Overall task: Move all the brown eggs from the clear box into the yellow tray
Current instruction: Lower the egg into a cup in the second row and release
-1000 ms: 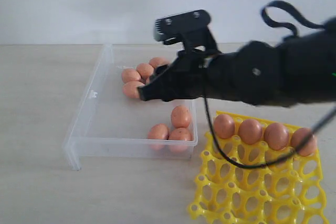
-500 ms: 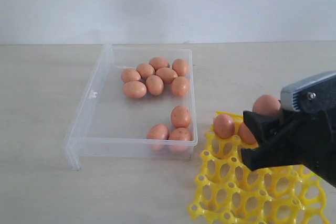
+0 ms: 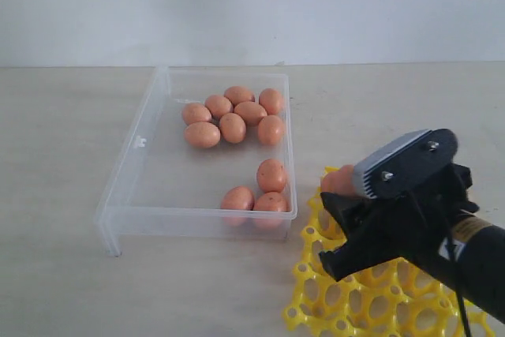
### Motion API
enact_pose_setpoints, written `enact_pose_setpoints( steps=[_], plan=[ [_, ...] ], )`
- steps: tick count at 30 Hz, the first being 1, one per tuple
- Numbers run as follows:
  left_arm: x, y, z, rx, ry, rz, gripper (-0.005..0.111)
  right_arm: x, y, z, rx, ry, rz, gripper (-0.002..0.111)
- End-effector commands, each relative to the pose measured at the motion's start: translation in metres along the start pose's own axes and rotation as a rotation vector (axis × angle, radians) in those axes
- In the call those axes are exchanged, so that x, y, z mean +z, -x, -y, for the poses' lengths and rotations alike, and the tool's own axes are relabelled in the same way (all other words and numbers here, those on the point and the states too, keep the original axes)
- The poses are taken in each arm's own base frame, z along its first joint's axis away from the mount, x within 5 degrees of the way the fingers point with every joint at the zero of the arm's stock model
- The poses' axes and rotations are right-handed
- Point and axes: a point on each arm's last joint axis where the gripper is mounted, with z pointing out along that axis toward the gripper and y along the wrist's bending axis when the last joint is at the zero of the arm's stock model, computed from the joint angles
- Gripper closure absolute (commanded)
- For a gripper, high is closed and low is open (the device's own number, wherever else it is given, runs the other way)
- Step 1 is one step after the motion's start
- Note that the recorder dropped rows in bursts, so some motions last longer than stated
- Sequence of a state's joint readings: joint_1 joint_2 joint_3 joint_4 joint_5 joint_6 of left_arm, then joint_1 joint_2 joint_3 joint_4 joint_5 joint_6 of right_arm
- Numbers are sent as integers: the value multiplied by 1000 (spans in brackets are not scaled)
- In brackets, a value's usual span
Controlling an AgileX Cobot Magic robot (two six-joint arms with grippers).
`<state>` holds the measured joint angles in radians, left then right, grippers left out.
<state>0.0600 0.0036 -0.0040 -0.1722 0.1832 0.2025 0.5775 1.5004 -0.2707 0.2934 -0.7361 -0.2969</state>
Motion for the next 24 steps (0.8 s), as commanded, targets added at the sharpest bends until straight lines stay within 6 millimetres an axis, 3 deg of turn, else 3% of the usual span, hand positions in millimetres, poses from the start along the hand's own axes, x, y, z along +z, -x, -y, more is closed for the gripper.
enact_pose_setpoints(
  steps=[1, 11, 18, 24],
  plan=[
    [0, -1, 0, 2, 1, 4, 103, 18, -6, -4, -37, 5, -29, 108],
    [0, -1, 0, 2, 1, 4, 103, 19, -4, -4, -45, 2, -14, 108],
    [0, -1, 0, 2, 1, 4, 103, 39, -5, -8, -72, 6, -38, 108],
    [0, -1, 0, 2, 1, 4, 103, 41, -9, -7, -61, -12, -63, 108]
  ],
)
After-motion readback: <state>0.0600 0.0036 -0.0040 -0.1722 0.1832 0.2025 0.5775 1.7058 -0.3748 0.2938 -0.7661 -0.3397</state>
